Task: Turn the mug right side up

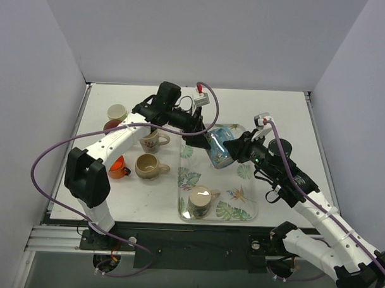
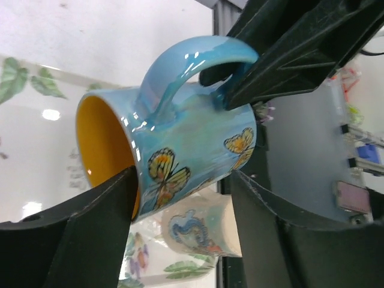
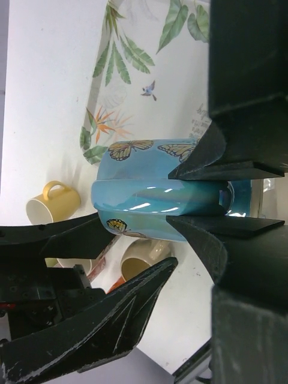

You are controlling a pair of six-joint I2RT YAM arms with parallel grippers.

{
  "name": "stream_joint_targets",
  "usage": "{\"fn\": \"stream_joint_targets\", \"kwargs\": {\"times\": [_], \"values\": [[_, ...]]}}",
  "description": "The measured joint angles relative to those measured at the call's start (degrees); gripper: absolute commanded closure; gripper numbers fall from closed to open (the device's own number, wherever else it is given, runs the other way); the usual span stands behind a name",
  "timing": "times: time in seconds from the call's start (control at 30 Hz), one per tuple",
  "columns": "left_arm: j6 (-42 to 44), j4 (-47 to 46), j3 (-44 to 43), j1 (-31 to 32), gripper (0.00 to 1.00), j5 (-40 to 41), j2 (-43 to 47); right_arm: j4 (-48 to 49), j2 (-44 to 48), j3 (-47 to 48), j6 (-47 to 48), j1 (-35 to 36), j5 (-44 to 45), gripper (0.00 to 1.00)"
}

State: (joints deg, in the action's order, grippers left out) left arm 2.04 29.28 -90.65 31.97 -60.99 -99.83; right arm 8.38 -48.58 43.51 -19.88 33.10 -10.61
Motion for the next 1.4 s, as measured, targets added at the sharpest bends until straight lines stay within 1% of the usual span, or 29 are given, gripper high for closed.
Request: {"fn": "stream_joint_targets", "kwargs": {"times": [0.03,0.07,0.1,0.13,0.2,0.23,0.33,0.43,0.47,0.5,0.53,0.6,0.67,0.7,0.73,0.77,0.83,0.9,0.97,1.07,1.27,1.4], "values": [[0.22,-0.07,-0.02,0.35,0.48,-0.37,-0.22,0.15,-0.07,0.00,0.07,0.00,0.00,1.00],[0.28,-0.13,-0.02,0.57,0.53,-0.83,-0.39,0.17,-0.07,0.00,-0.13,0.00,-0.17,1.00],[0.35,-0.07,-0.02,0.79,0.68,-0.63,-0.48,0.31,-0.07,0.00,0.07,0.00,-0.24,1.00],[0.31,0.04,-0.02,0.98,0.75,-1.07,-0.48,0.50,-0.07,0.00,-0.13,0.02,-0.26,1.00],[-0.94,0.92,0.04,0.92,0.94,-2.89,-0.46,0.35,0.11,-0.02,1.07,-0.20,0.09,1.00],[-1.86,1.07,0.04,0.79,1.00,-4.15,-0.46,0.42,0.11,-0.02,1.90,-0.28,0.24,1.00],[-4.35,1.92,0.07,0.57,1.00,-7.26,0.00,0.44,0.09,-0.17,3.61,-0.39,0.28,1.00],[-4.92,3.13,0.04,0.57,1.00,-6.16,1.07,0.83,0.02,-0.22,3.89,-0.31,0.39,1.00],[-4.85,3.80,-0.07,0.63,1.00,-4.81,1.51,0.79,-0.11,-0.22,3.91,-0.11,0.90,0.98],[-4.59,5.16,-0.52,0.85,1.00,-2.91,1.99,0.63,-0.39,-0.22,3.96,0.04,1.75,0.89],[-3.98,7.08,-1.42,1.14,1.00,-0.13,2.43,0.31,-0.85,-0.17,3.98,0.20,2.86,0.83],[-1.77,11.39,-4.07,1.90,1.00,6.47,3.04,0.00,-2.54,0.07,4.07,0.59,5.77,0.80],[2.29,15.89,-7.91,3.17,1.00,14.01,3.23,0.66,-4.39,0.39,3.56,1.11,8.48,0.68],[4.66,17.84,-9.44,3.69,1.00,17.27,3.34,1.09,-5.09,0.61,3.19,1.36,9.27,0.53],[6.95,19.43,-10.51,4.00,1.00,20.37,3.67,1.51,-5.86,0.92,2.23,1.62,10.12,0.47],[8.96,20.65,-11.15,4.07,1.00,23.58,4.09,1.66,-6.25,1.09,1.33,1.79,10.99,0.31],[13.25,24.33,-12.52,3.08,1.00,31.47,4.96,1.79,-6.38,1.29,-0.02,1.95,11.96,0.18],[16.06,26.93,-13.22,1.27,1.00,36.48,5.66,2.49,-6.40,1.70,-0.55,2.25,12.55,0.13],[18.47,29.22,-13.33,-0.87,1.00,40.61,6.56,4.02,-6.40,1.79,-1.18,2.60,12.92,0.12],[20.87,31.67,-12.68,-3.56,1.00,44.52,7.82,5.44,-6.49,1.81,-1.64,2.78,13.40,0.11],[24.96,36.83,-8.68,-6.99,1.00,47.34,11.21,6.03,-6.62,1.81,-2.23,2.97,13.88,0.10],[28.33,43.80,-8.17,-12.31,1.00,48.06,14.93,6.16,-6.51,1.81,-2.16,2.99,14.23,0.08]]}}
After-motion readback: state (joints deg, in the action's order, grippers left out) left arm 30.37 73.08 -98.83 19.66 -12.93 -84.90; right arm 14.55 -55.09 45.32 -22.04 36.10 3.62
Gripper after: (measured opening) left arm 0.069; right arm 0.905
